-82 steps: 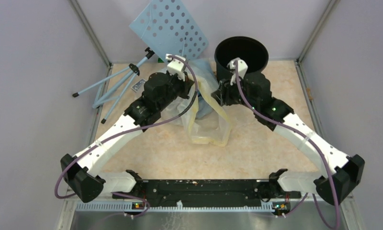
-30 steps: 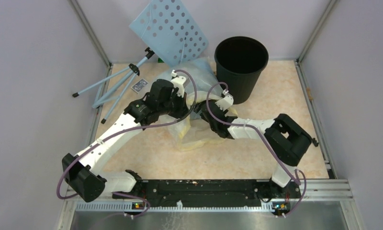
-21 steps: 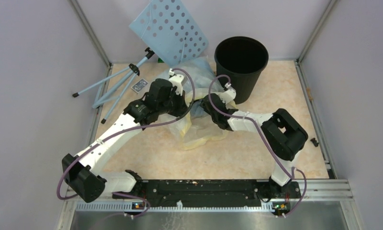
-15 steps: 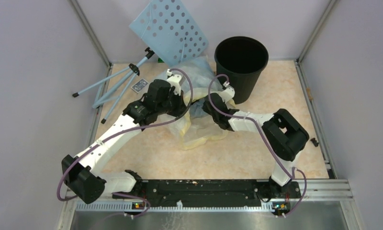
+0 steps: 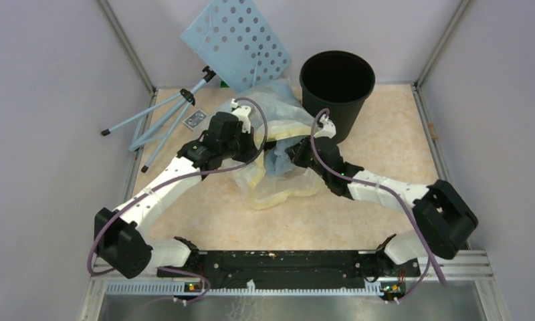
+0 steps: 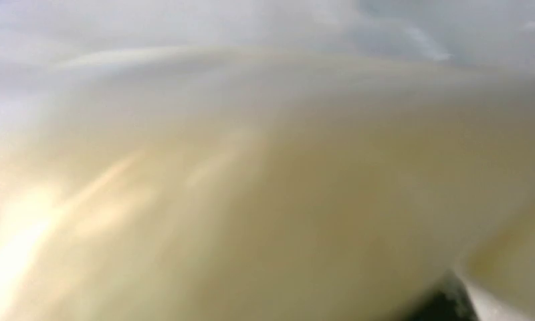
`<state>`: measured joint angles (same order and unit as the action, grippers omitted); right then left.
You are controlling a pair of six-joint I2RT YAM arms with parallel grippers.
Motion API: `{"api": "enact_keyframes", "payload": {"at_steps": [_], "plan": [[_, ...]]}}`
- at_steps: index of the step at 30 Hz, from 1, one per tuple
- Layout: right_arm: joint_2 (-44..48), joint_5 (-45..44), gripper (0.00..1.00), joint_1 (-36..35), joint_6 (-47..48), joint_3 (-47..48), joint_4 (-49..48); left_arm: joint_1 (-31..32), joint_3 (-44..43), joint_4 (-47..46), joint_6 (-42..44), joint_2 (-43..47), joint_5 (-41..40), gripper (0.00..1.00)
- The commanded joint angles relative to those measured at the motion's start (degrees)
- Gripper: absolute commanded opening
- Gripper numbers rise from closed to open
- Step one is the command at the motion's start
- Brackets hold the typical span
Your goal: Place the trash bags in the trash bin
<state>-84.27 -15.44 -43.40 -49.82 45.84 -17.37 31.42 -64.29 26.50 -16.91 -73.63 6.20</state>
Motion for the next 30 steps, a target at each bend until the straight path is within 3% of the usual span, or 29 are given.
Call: {"api": "enact_keyframes", "payload": {"at_steps": [1, 7, 10, 19, 22, 30], "plan": [[9.6, 13.8, 0.0, -0.4, 11.8, -1.8, -2.4, -0.8, 1.4, -5.9, -1.6, -3.0, 0.8, 0.0], [22.1, 26.7, 0.0, 0.0, 17.4, -5.2, 2.9, -1.6, -0.3, -7.1, -1.7, -7.5, 0.7, 0.0], [26.3, 27.3, 0.0, 0.1, 19.4, -4.5, 9.0, -1.7, 0.5, -8.3, -1.8, -9.6, 1.6, 0.0], [37.6, 9.1, 0.0, 0.3, 21.9, 2.0, 32.4, -1.8, 5.6, -6.0, -1.1, -11.9, 1.6, 0.0], [37.6, 7.5, 0.0, 0.3, 22.5, 7.0, 38.3, -1.7, 8.3, -6.5, -2.9, -9.5, 3.2, 0.0], [44.3, 5.3, 0.0, 0.3, 20.2, 7.0, 41.2, -1.7, 10.3, -4.8, -3.5, -5.0, 1.2, 0.0]]}}
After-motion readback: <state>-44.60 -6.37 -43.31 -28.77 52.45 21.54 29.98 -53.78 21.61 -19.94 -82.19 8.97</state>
